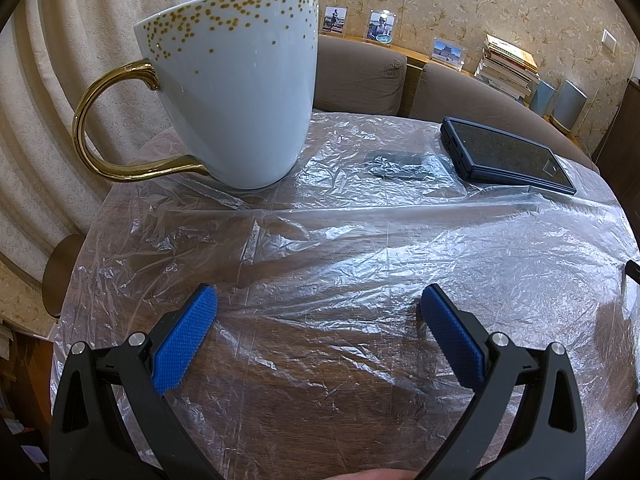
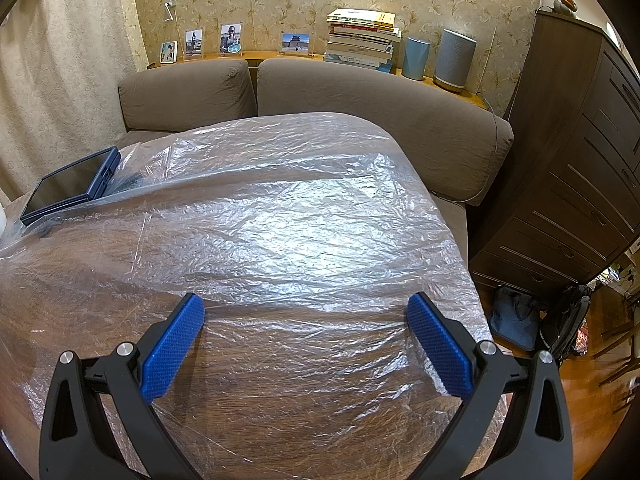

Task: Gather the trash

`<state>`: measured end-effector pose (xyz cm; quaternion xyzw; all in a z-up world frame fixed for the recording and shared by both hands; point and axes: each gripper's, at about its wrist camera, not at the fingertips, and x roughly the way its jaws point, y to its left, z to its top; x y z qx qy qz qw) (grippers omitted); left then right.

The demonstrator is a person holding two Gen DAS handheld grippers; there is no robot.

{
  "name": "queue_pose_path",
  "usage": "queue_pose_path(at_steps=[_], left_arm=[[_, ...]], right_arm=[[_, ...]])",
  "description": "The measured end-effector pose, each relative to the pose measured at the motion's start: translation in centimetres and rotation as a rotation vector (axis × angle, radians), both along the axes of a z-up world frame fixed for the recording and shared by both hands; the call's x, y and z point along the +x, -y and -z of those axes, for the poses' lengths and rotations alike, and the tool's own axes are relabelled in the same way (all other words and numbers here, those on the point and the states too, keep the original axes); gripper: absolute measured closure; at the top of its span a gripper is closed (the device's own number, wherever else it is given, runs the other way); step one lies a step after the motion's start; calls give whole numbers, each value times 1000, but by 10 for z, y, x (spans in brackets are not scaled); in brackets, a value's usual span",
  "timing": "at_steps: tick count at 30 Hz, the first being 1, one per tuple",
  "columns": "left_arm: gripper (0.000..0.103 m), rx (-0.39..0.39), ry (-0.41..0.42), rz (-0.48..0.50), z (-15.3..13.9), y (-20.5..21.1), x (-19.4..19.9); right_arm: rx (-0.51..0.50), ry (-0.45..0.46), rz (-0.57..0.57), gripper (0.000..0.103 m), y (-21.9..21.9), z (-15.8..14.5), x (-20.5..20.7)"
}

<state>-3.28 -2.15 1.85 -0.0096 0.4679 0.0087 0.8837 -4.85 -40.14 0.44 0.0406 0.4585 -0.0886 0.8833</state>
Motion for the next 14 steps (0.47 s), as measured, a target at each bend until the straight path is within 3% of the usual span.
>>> queue_pose_path(at_steps=[14], left_arm=[[1, 1, 0, 9, 0, 1, 1]], right_arm=[[0, 0, 0, 4, 0, 0, 0]])
